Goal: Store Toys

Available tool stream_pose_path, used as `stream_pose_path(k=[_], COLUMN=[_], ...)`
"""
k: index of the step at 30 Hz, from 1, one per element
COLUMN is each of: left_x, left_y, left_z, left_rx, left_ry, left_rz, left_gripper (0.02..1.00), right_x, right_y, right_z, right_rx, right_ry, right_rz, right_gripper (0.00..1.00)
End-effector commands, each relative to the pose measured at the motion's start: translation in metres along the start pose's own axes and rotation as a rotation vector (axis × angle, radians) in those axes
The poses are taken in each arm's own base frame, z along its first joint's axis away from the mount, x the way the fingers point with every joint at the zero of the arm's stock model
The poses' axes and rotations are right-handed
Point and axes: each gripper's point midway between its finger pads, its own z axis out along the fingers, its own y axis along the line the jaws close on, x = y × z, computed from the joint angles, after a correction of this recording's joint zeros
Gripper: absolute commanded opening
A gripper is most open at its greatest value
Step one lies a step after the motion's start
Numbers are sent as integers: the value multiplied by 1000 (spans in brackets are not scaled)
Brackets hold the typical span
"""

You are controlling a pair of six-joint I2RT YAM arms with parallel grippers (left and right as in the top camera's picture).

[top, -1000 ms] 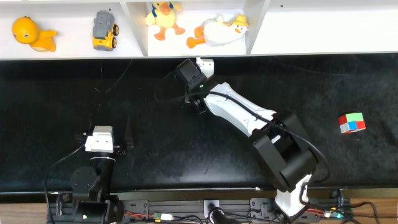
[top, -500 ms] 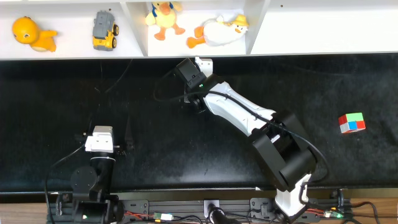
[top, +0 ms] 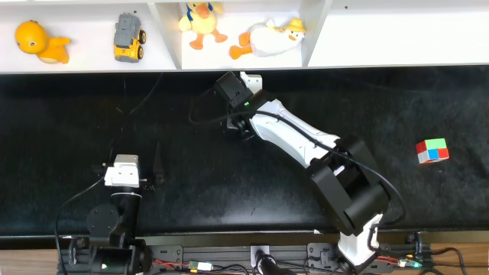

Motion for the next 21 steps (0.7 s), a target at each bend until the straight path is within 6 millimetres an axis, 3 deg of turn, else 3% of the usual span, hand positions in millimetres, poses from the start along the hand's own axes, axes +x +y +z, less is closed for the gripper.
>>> stream_pose_path(k=[1,11,21], left_x=[-1,-1,-1], left_y=[1,1,1], left_z=[-1,-1,-1], left_rx=[-9,-9,-9], left_ry=[-5,-5,-5], left_rz=[-4,-4,-4], left_gripper=[998,998,998], right_x=[8,6,25], right_y=[-11,-60,-152], right_z=[-10,-53,-109], right_rx=[41,148,178], right_ry=[19,-69,-255], right_rz=[-16,2,143], right_gripper=[91,102,112])
